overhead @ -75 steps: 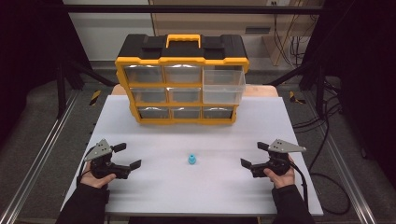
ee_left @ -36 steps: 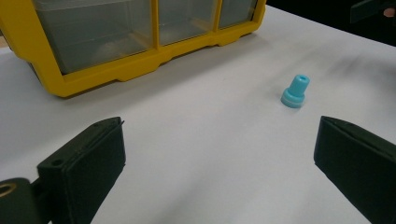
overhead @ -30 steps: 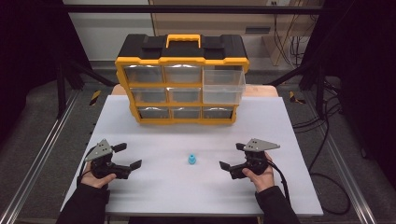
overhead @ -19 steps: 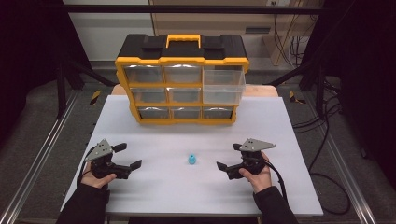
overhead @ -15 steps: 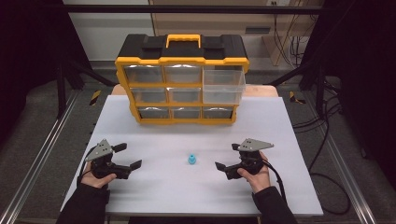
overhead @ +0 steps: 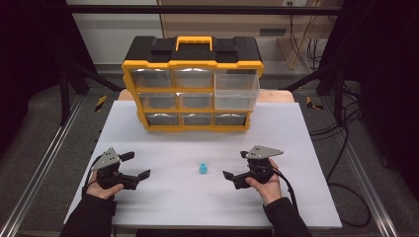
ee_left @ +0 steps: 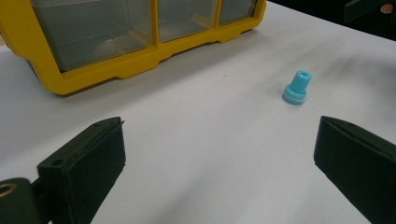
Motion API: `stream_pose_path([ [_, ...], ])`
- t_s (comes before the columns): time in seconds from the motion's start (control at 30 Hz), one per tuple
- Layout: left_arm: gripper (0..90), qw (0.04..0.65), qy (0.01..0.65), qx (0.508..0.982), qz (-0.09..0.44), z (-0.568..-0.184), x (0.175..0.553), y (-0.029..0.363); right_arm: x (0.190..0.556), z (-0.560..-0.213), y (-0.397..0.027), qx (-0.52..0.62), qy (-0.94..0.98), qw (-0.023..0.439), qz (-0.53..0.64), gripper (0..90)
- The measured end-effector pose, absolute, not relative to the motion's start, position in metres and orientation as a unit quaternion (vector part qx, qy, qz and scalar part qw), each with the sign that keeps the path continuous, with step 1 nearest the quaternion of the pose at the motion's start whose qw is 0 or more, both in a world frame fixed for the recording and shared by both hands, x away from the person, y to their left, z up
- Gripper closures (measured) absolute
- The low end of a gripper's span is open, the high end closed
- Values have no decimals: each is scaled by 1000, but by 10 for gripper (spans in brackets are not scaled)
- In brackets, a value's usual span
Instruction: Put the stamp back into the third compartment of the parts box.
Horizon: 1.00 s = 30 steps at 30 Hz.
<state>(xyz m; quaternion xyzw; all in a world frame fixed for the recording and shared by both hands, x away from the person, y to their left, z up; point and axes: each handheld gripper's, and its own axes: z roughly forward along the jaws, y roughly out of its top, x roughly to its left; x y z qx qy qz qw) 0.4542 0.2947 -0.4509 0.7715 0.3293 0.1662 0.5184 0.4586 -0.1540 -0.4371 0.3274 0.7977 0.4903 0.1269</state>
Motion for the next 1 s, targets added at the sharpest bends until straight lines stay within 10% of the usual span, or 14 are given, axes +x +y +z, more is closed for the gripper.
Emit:
stream_pose_path([
  [1.0, 18, 517, 330, 772, 167, -451, 454, 295, 465, -437, -127, 323, 810, 122, 475, 22],
])
